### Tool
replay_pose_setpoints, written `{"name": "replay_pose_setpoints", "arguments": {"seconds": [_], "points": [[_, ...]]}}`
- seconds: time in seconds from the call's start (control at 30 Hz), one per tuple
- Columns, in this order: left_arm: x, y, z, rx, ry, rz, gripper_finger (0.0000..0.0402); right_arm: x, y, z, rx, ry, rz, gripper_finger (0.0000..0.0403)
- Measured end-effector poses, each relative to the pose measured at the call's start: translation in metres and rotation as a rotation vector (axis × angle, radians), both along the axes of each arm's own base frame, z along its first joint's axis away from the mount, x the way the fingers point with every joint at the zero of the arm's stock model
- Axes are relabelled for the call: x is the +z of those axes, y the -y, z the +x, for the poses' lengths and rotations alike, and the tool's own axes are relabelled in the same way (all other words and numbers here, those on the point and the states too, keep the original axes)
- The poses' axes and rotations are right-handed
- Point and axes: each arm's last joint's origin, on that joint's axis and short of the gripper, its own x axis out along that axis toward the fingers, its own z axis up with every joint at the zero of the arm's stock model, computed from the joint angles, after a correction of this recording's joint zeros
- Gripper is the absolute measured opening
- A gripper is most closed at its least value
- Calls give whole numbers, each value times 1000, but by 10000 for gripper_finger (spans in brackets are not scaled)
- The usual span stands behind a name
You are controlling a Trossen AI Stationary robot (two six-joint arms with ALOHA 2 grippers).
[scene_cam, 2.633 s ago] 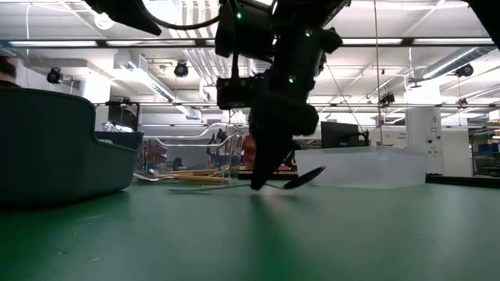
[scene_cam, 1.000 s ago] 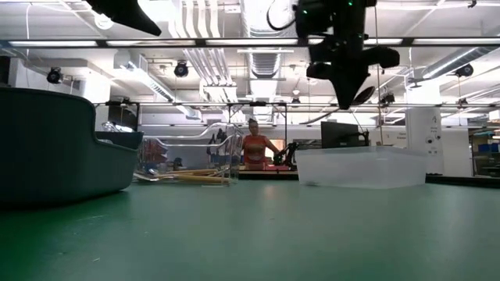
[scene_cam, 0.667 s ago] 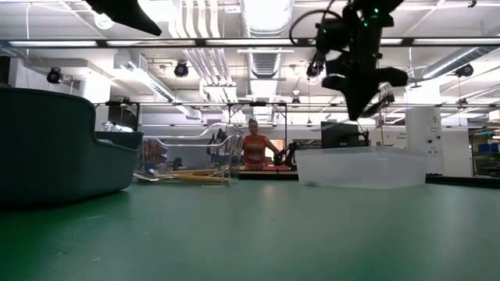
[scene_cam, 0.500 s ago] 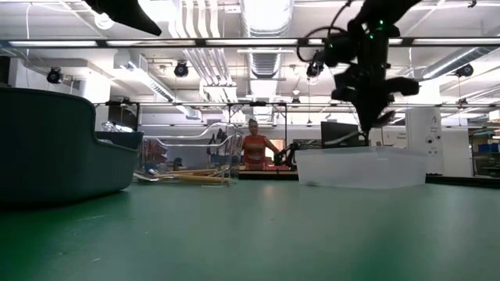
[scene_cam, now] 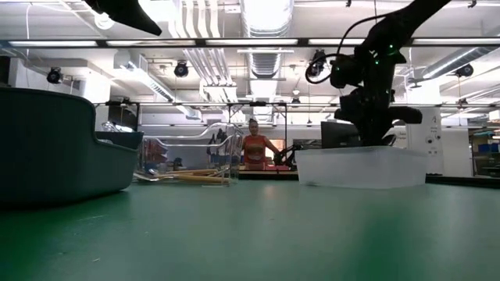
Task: Sort silverware by color (type)
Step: Put the blue spoon into the white bin
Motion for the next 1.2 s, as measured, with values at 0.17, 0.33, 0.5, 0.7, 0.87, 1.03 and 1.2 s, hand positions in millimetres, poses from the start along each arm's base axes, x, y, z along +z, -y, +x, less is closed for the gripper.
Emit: {"name": "replay_pose_setpoints", "arguments": {"seconds": [0.17,0.33,0.5,0.7,0.87,1.03,1.2], "points": [[0,0,0,0,0,0,76,-3,1,4,17,68,5,12],[0,0,0,0,0,1,76,-3,1,5,52,91,13,12],[0,0,0,-1,-3,3,76,-6,0,4,62,84,23,12],[0,0,0,-2,-5,6,76,-10,-2,2,62,72,34,12],[0,0,0,-2,-5,6,76,-11,-3,1,67,71,46,12],[0,0,0,-2,-5,6,76,-12,-3,1,68,72,48,12],[0,0,0,-1,-5,6,76,-12,-3,1,69,75,50,12]]}}
